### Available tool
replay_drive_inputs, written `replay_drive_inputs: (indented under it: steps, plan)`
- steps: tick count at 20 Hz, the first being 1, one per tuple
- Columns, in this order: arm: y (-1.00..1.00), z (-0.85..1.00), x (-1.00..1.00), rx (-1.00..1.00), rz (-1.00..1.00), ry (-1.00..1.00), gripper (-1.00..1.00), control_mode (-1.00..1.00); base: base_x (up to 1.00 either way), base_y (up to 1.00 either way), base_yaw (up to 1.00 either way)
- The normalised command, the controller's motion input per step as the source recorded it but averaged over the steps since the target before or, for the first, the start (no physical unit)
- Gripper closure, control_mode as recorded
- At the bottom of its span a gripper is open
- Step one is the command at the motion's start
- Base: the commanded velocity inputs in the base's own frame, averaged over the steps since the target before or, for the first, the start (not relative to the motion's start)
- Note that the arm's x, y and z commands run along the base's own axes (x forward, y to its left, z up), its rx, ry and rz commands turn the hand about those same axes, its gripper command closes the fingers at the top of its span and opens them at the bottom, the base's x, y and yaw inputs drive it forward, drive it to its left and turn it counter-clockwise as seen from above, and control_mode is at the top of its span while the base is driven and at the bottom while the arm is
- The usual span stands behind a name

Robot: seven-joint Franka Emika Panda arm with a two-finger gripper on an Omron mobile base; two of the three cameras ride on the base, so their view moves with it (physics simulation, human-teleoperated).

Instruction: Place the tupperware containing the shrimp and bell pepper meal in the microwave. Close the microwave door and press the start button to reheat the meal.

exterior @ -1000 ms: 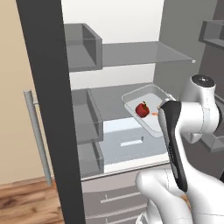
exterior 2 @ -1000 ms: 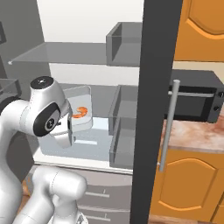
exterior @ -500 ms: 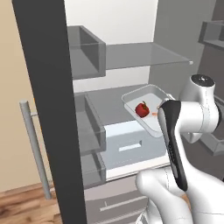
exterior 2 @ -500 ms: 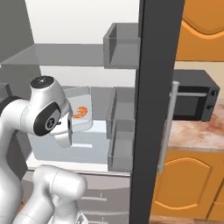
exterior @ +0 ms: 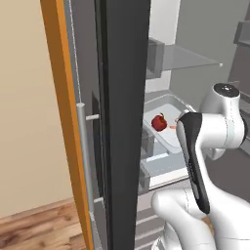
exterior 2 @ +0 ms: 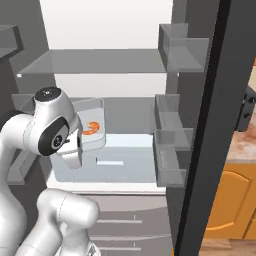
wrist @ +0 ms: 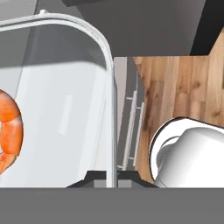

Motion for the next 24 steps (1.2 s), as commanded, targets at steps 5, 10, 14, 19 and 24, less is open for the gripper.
replay_drive_inputs:
  steps: [5,10,14,19,24]
  plan:
    - [0.0,0.0,0.0,0.0,0.0,0.0,1.0,1.0,-0.36,0.06,-0.33]
    - [0.0,0.0,0.0,0.0,0.0,0.0,1.0,1.0,-0.6,-0.01,-0.49]
    - [0.0,0.0,0.0,0.0,0.0,0.0,1.0,1.0,-0.88,0.0,-0.55]
    - [0.0,0.0,0.0,0.0,0.0,0.0,1.0,1.0,-0.85,0.0,-0.54]
    - [0.0,0.0,0.0,0.0,0.0,0.0,1.0,1.0,-0.72,0.0,-0.54]
